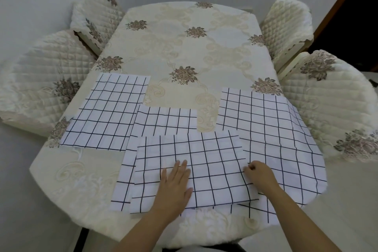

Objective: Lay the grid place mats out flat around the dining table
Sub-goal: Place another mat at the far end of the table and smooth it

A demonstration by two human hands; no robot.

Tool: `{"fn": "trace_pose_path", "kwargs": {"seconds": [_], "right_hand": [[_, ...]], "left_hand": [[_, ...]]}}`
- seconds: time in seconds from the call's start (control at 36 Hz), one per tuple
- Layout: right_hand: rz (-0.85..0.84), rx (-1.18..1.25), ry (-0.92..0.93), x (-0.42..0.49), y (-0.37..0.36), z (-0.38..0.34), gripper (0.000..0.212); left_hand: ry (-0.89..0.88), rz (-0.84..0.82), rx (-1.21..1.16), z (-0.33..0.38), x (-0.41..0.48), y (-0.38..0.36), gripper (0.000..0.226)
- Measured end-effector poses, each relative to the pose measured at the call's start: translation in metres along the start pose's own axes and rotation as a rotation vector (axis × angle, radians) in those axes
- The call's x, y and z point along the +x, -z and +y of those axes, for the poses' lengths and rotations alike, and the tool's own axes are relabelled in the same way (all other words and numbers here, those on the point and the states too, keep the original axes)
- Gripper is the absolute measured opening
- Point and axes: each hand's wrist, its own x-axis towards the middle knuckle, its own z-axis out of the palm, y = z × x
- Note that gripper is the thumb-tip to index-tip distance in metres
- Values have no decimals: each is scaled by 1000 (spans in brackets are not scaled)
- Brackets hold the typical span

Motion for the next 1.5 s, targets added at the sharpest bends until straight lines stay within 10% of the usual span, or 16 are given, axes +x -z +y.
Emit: {"fn": "trace_pose_path", "kwargs": {"seconds": [0.92,1.14,1.28,1.5], "right_hand": [[31,21,32,-1,-3,3,16],[615,-289,495,-17,-40,-10,27],[411,-456,868,-38,-89,-40,36],[128,-557,883,-63,-138,-40,48]], "left_hand": [[-2,-79,-33,-3,-26,-35,62],[-13,-66,-22,-3,-26,-35,73],[-18,-10,-31,-4,-24,-39,72],[-47,64,-2,-3,-27,-42,57]]}}
